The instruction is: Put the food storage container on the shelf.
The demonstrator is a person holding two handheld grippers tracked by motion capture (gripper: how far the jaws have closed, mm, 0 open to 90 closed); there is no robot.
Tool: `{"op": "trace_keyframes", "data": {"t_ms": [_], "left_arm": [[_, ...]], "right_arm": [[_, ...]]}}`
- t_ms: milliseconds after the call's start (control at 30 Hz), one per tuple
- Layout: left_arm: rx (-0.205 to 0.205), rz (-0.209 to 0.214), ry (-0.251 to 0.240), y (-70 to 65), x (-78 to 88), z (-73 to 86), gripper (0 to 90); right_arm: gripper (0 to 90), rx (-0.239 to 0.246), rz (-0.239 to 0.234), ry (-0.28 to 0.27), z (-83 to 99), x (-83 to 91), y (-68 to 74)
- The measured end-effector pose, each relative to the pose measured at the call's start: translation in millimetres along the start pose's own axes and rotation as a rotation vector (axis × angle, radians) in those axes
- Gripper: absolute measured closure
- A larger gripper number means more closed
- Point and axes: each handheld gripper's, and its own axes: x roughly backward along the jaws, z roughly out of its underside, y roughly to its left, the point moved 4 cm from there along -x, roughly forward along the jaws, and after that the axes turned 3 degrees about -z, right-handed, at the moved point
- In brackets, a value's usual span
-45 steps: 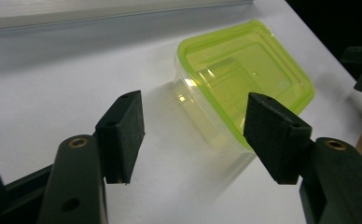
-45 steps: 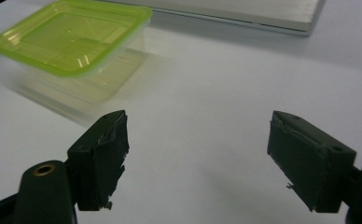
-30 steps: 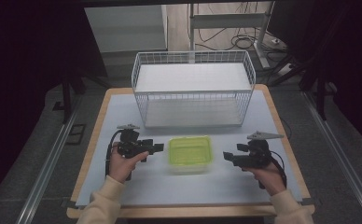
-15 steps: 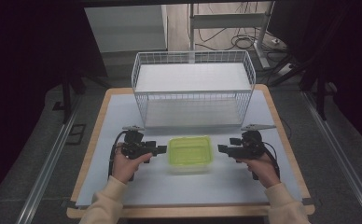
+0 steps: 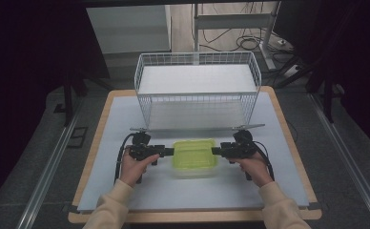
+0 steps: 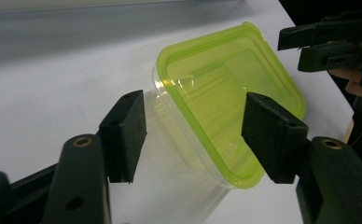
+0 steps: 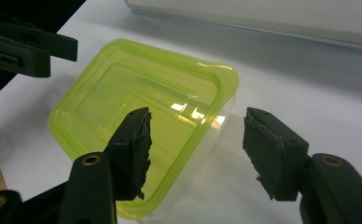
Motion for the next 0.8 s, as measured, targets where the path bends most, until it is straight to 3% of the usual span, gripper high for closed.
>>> {"op": "trace_keyframes", "data": {"t_ms": [367,567,667,800], "left_arm": [[0.068,0.054,0.025,4.4,-12.6,6.9,47.0],[0.077,0.075,0.050,4.2,-17.4,9.6,50.2],[0.080,0.074,0.063,2.4,-20.5,10.9,55.8],[0.073,0.077,0.069,2.1,-21.4,12.5,66.6]], "right_arm": [[48.7,-0.069,-0.042,0.033,7.1,-9.4,-5.2],[53.7,-0.108,-0.081,0.042,9.5,-12.4,-7.4],[59.2,-0.129,-0.121,0.055,10.5,-13.9,-8.1],[65.6,-0.138,-0.127,0.069,12.6,-15.5,-9.7]]}}
